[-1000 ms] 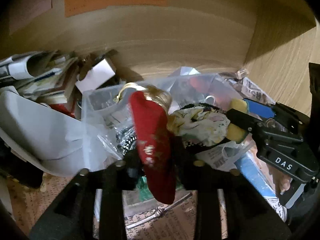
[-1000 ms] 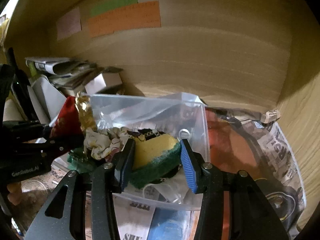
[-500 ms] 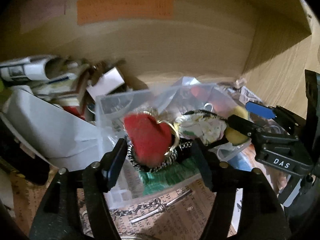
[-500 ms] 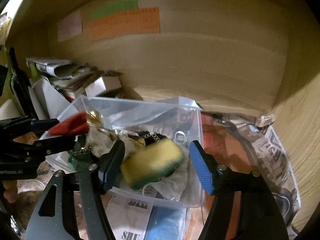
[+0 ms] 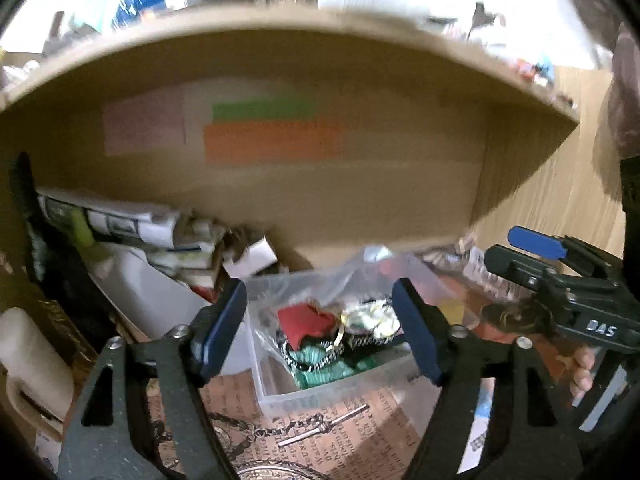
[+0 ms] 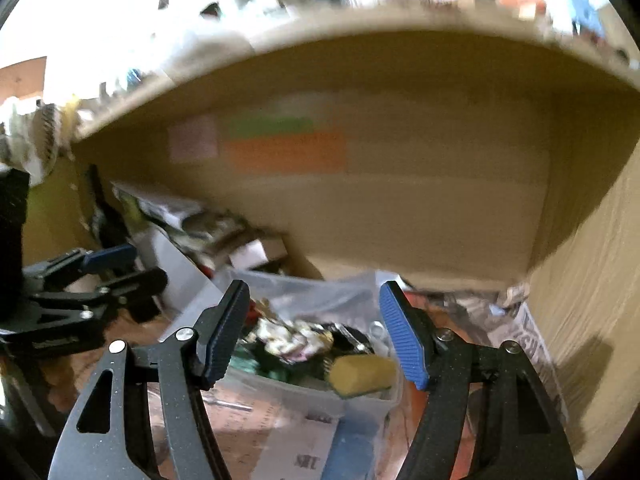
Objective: Organize soft objects
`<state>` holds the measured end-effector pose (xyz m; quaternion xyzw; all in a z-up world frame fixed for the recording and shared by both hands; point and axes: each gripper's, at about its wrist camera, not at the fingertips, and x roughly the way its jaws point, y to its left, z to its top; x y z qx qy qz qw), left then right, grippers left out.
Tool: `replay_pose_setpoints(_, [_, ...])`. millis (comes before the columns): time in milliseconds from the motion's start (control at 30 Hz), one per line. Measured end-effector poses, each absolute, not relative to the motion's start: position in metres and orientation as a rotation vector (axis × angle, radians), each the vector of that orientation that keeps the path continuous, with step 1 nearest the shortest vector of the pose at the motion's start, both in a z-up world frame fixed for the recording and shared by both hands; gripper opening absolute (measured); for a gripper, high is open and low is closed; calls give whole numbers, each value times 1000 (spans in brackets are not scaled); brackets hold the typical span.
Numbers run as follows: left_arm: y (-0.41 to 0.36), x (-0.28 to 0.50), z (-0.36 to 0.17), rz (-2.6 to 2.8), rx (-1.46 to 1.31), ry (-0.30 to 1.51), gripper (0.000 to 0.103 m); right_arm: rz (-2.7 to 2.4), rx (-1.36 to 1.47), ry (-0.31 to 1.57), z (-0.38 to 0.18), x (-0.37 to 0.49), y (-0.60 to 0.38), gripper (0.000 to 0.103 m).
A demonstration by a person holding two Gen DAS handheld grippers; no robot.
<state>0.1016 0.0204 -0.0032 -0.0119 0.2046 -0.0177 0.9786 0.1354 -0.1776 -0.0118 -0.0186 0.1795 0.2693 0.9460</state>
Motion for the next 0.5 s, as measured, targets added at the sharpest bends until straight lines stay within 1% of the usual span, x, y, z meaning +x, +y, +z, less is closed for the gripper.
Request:
replay_pose_setpoints(33, [20, 98, -1, -33, -24, 400, 76, 557, -31, 346, -7, 129, -179, 68])
replay_pose_setpoints(100, [19, 90, 4, -31, -21, 374, 77, 566, -18, 313, -1, 118, -182, 77])
replay_pose_setpoints(133, [19, 85, 6, -29, -21, 360, 79, 568, -12, 298, 2, 113, -183, 79])
replay_pose_setpoints(167, [19, 80, 8, -27, -22, 347, 86, 570, -10, 287, 3, 109, -184, 79])
replay_pose_setpoints(233, [16, 70, 12, -11, -26, 314, 95, 576, -3, 269, 7, 100, -185, 82])
replay_pose_setpoints(267, [16, 66, 13, -3, -23, 303, 97, 577, 0, 263, 8, 97, -185, 86])
replay_pose_setpoints(433, [14, 50, 19, 2, -24, 276, 102, 572, 6, 242, 8, 86, -185, 95])
replay_pose_setpoints(500, [15, 45, 20, 5, -25, 269, 103, 563, 5, 231, 9, 81, -185, 103])
